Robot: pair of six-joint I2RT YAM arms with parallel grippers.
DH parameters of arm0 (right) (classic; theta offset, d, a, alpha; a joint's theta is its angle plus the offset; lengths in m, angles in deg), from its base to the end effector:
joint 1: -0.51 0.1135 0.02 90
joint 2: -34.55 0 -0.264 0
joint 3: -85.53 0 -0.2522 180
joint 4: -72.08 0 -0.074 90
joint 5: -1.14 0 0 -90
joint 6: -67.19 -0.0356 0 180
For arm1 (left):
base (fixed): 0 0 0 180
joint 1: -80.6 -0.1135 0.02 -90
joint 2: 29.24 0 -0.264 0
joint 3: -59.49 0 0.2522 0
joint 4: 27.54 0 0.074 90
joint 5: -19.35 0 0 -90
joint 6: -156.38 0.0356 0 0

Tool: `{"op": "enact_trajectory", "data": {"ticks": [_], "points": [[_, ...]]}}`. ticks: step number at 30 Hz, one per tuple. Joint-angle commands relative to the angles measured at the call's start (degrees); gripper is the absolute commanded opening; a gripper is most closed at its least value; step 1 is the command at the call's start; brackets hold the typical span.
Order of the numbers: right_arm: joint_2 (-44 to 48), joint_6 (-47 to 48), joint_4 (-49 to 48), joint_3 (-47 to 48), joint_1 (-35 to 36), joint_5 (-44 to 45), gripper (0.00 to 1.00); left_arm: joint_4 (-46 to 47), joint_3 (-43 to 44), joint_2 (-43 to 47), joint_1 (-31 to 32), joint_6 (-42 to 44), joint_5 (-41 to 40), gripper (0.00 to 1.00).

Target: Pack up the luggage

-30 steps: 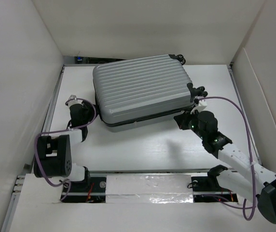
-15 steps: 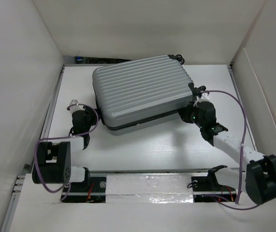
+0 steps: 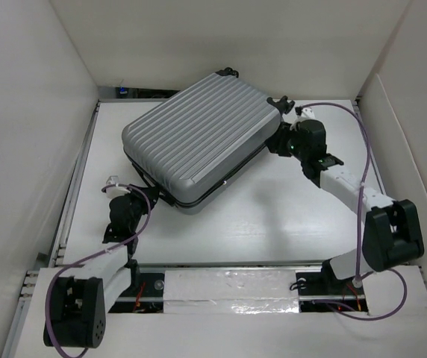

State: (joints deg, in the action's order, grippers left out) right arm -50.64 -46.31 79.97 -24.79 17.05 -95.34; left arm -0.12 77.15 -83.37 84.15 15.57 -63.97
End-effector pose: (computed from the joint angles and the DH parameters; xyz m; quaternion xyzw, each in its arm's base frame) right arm 0.3260 0.1010 0.2657 0.0197 0.8348 0.2320 0.4989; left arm 0.1755 -0.0150 0.1603 -0.2697 0.7109 -0.3354 0.5562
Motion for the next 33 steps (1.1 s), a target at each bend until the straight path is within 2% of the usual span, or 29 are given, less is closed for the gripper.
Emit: {"op": "enact_trajectory", "data": {"ticks": [1,3,6,7,8,9,10,13,14,15,16,17,19,21,24,28,33], "points": [[6.3,0.7,-4.2,0.6,1.0,-1.9,0.44,-1.0,-3.2,5.2,1.9,4.2,11.2,0.00],[13.2,-0.7,-6.4,-8.9,3.0,-1.1,0.55,-2.3,-3.6,7.7,1.9,4.7,11.6,0.00],[23.5,-2.4,-8.2,-21.3,7.1,-1.3,0.55,-3.6,-3.6,9.6,2.4,5.2,12.0,0.00],[25.9,-2.7,-8.5,-23.8,8.7,-1.8,0.33,-3.4,-3.5,9.8,2.4,5.3,12.8,0.00],[28.0,-2.9,-9.3,-26.2,10.5,-2.7,0.16,-3.1,-3.5,10.0,2.4,5.3,13.4,0.00],[29.7,-2.8,-12.5,-30.2,14.9,-6.0,0.06,-2.7,-3.4,10.1,2.4,5.3,13.9,0.00],[31.5,-2.5,-13.6,-31.6,17.2,-7.4,0.00,-2.4,-3.0,10.1,2.4,5.3,14.8,0.00],[31.8,-0.6,-15.0,-33.5,26.5,-5.8,0.00,-1.4,-2.6,9.7,2.4,6.1,15.6,0.00],[31.7,0.4,-15.7,-34.0,28.4,-1.0,0.00,-0.9,-2.6,9.3,2.4,6.6,15.6,0.00],[31.2,0.6,-16.5,-34.3,29.7,0.7,0.05,-0.3,-2.8,8.6,2.4,6.8,15.6,0.00],[30.8,0.9,-17.1,-34.2,30.6,1.7,0.28,0.5,-2.8,8.0,2.4,7.0,15.7,0.00],[29.2,1.7,-17.9,-34.1,31.4,2.3,0.39,0.9,-2.8,7.4,2.4,7.2,15.8,0.00],[26.8,1.6,-22.6,-34.0,31.4,4.5,0.47,2.6,-2.7,5.2,2.4,7.6,16.8,0.00],[22.9,3.2,-24.3,-32.8,31.4,5.2,0.47,3.9,-2.6,3.4,2.4,7.6,17.2,0.00],[16.8,3.8,-33.8,-31.8,31.4,9.1,0.47,5.1,-2.3,1.9,3.0,7.9,17.5,0.00],[9.9,6.0,-35.4,-27.5,31.4,14.5,0.44,4.9,-1.7,2.0,3.0,8.7,17.5,0.00],[7.0,7.9,-37.0,-23.6,31.4,17.6,0.41,4.3,-1.8,2.0,3.0,9.6,17.4,0.00]]}}
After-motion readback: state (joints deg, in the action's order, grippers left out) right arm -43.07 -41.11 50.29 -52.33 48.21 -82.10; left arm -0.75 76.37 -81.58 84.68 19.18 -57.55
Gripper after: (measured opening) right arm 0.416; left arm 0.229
